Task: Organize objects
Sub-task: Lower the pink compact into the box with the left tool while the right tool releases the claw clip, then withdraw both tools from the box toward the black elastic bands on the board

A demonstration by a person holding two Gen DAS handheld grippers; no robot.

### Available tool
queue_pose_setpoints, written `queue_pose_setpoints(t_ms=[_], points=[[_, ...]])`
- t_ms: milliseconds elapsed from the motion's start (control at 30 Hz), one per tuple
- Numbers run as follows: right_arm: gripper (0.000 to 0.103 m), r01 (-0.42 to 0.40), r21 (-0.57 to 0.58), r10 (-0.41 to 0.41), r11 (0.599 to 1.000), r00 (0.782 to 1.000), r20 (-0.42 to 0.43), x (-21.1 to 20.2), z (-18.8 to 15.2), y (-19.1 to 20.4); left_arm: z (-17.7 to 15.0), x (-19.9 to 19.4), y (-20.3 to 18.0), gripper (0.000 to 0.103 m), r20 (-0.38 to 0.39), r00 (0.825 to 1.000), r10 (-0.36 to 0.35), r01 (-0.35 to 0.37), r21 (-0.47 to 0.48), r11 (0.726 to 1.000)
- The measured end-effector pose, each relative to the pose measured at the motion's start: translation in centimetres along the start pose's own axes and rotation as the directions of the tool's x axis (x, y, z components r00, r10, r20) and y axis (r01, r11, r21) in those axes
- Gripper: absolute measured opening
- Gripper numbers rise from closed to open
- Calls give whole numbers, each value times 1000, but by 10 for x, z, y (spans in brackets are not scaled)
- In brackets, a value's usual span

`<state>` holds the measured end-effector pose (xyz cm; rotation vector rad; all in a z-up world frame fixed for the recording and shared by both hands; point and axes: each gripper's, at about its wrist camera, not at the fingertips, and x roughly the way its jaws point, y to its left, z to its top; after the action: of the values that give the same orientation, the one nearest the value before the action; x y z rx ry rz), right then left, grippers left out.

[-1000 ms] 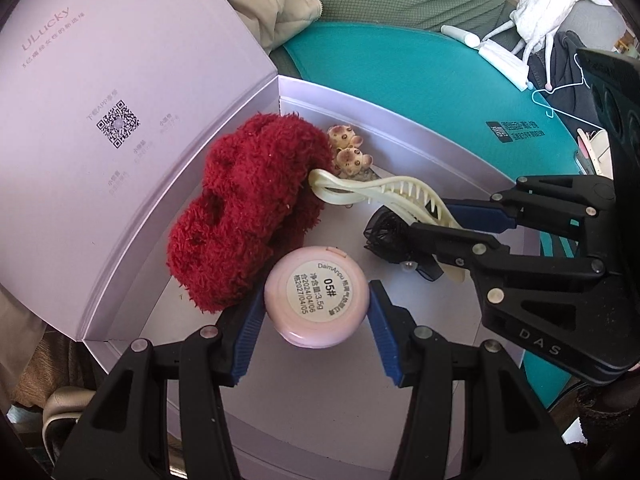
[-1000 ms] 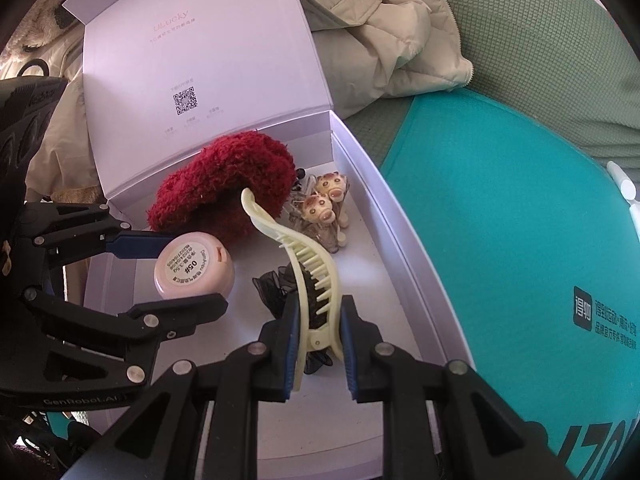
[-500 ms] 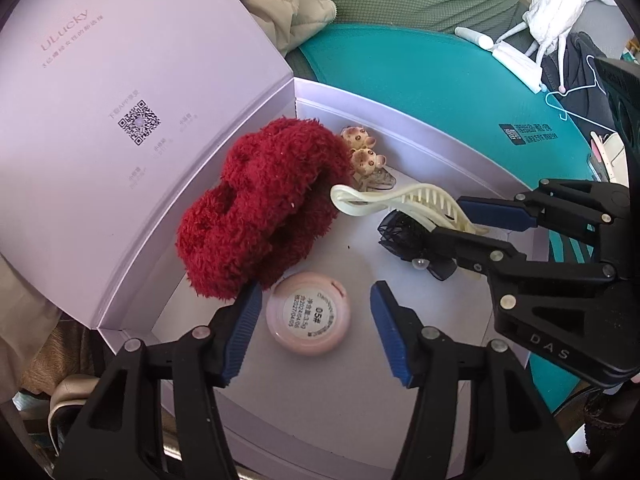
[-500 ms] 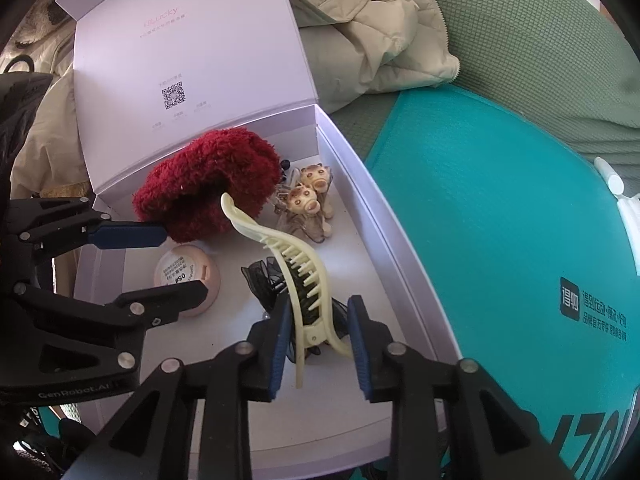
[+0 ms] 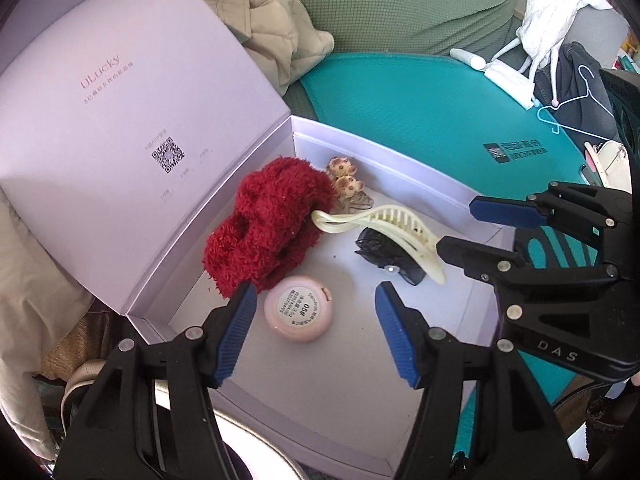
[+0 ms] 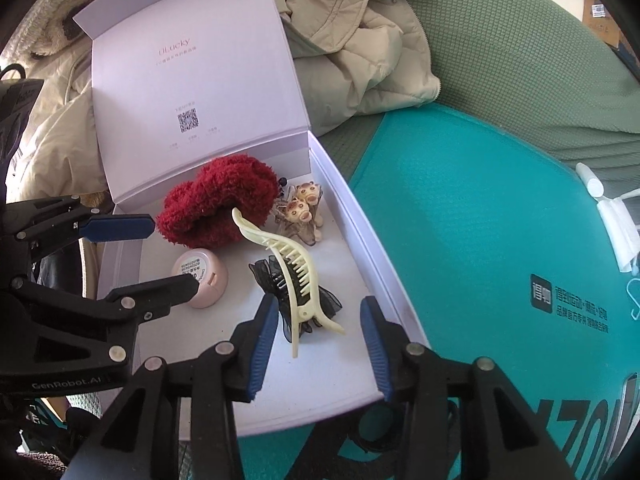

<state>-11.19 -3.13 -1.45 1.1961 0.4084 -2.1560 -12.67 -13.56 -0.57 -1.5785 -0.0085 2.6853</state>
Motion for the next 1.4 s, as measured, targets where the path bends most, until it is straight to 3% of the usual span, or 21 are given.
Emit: queue_pose_setpoints(t_ms=[533,767,1067,1400], points=[[43,55,31,-57,998,993,101,-73,-6,-8,5,-89,-33,61,125,992,-12,2,84,996],[43,92,46,-97,995,987,126,-101,-19,-17,2,-110,-57,62,145,989,-38,19,133,991],[43,127,86,-138,988,980,143,-131,-46,-30,-8,-118,-88,63,147,985,-93,64,191,980],[44,167,163,-189,972,973,132,-150,-85,-42,-30,-110,-121,65,113,972,-207,172,260,950]])
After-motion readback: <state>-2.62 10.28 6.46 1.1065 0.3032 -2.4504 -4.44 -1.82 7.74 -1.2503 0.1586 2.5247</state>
